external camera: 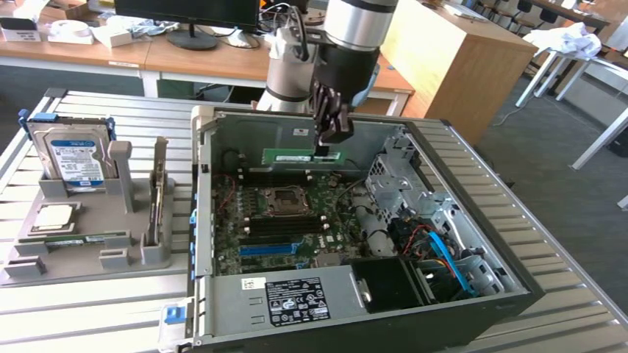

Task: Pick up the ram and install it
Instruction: 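Insert the ram into the slot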

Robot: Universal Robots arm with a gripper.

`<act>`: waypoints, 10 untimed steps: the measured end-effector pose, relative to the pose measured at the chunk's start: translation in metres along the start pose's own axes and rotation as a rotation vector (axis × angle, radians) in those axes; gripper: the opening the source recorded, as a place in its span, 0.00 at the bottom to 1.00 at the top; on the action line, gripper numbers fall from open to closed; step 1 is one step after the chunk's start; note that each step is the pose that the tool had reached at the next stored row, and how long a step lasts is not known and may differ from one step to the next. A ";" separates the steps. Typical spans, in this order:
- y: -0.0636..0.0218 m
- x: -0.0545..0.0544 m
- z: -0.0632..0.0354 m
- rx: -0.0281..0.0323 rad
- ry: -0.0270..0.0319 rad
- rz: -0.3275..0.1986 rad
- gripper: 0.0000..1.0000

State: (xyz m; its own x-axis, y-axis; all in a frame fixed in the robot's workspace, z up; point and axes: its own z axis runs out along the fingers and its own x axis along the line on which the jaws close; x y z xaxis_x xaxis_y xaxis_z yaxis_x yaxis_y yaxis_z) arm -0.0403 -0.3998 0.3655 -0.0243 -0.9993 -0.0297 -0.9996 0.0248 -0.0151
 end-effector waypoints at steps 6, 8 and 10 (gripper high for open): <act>0.0002 0.000 0.0093 0.0000 0.0000 0.000 0.12; 0.0003 0.000 0.0129 0.0000 -0.0001 0.000 0.12; 0.0003 0.000 0.0164 0.0000 0.0000 0.000 0.12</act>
State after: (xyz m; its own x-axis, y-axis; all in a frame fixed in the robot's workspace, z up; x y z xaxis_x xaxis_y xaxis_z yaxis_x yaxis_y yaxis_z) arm -0.0404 -0.3998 0.3491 -0.0243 -0.9993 -0.0297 -0.9996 0.0248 -0.0151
